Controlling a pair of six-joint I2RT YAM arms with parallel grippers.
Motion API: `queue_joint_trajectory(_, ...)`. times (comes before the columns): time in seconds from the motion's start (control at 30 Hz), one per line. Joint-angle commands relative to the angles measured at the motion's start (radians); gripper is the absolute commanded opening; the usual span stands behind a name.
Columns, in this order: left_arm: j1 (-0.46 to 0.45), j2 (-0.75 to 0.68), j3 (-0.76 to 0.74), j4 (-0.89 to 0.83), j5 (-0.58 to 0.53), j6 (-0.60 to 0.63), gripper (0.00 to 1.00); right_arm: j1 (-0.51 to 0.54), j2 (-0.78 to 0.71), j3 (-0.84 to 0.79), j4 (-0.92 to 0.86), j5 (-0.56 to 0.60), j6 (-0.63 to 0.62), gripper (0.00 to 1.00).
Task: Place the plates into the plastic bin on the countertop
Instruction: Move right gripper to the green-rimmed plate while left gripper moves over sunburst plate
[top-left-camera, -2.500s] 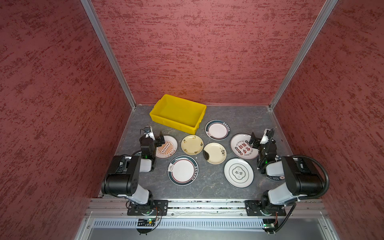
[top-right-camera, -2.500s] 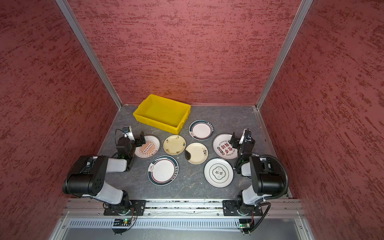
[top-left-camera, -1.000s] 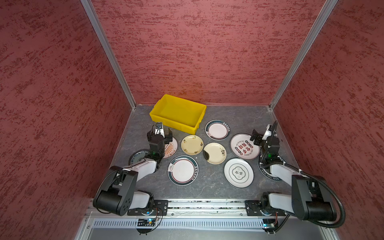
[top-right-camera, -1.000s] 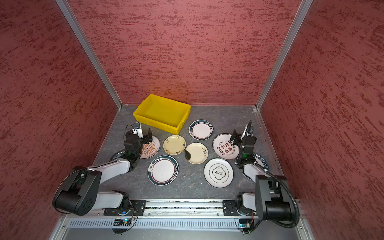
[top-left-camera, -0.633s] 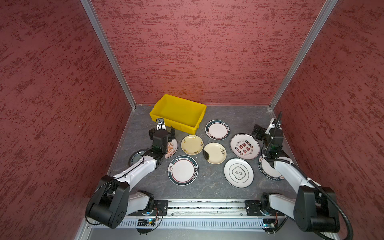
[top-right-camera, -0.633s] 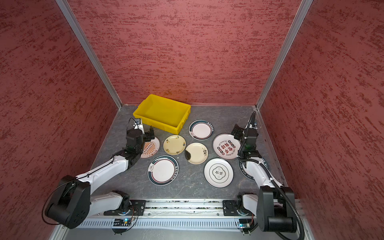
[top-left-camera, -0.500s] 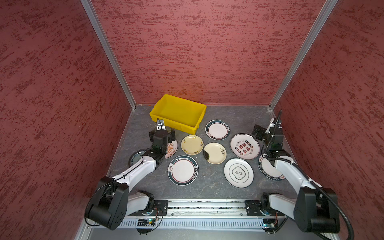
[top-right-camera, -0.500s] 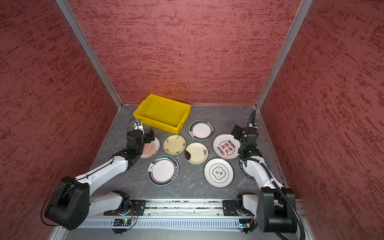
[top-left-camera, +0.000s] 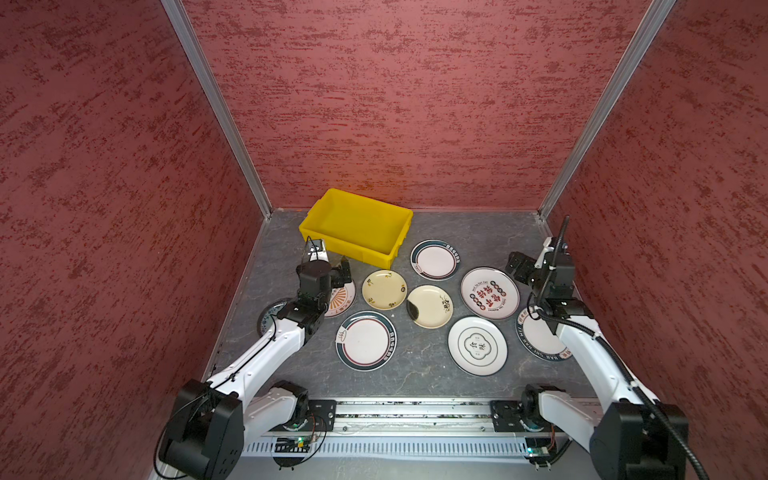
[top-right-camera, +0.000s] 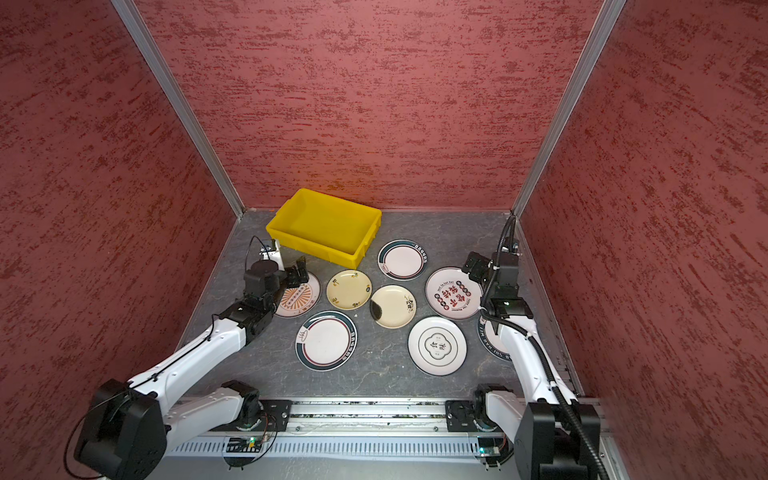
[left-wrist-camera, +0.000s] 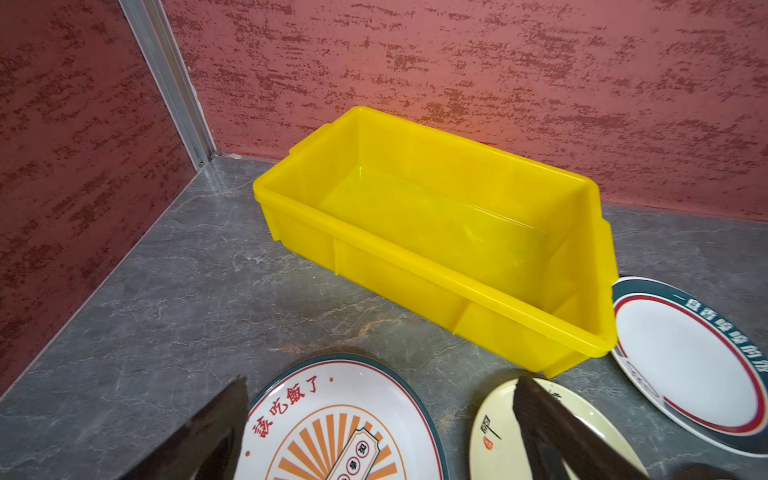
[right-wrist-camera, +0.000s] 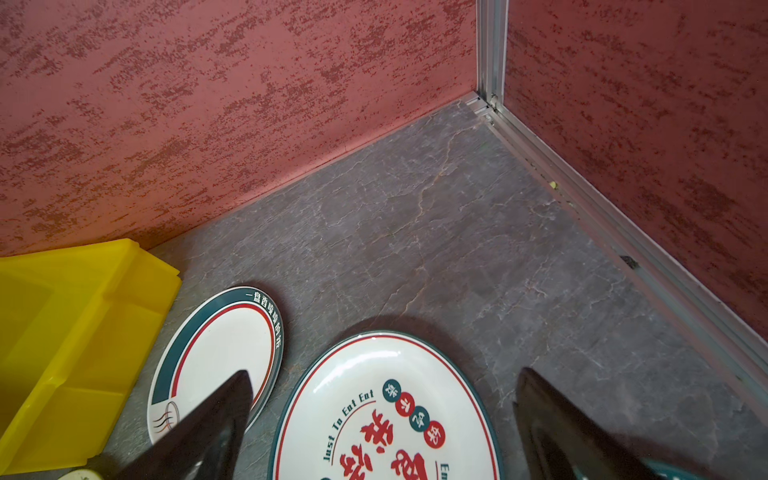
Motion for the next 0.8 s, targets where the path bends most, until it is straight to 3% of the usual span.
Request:
queue_joint_trajectory(0.0, 0.008, -0.027, -0.009, -0.027, 0.064, -0.057, 0.99, -0.001, -0.042, 0.043, -0.106, 0.0, 0.04, 0.99)
queue_joint_trajectory(0.27, 0.01, -0.054, -0.071, -0.003, 0.186, -0.156, 0.99, -0.044, -0.074, 0.072, -0.353, 0.046, 0.123, 0.99)
queue_joint_trajectory(0.57, -0.016, -0.035, -0.105, 0.021, 0.265, -0.18, 1.0, -0.14, -0.105, 0.061, -0.634, 0.096, 0.285, 0.99)
queue_joint_trajectory(0.77, -0.018, -0.005, -0.117, 0.036, 0.236, -0.137, 0.99, -0.238, -0.187, 0.005, -0.705, 0.099, 0.376, 0.99)
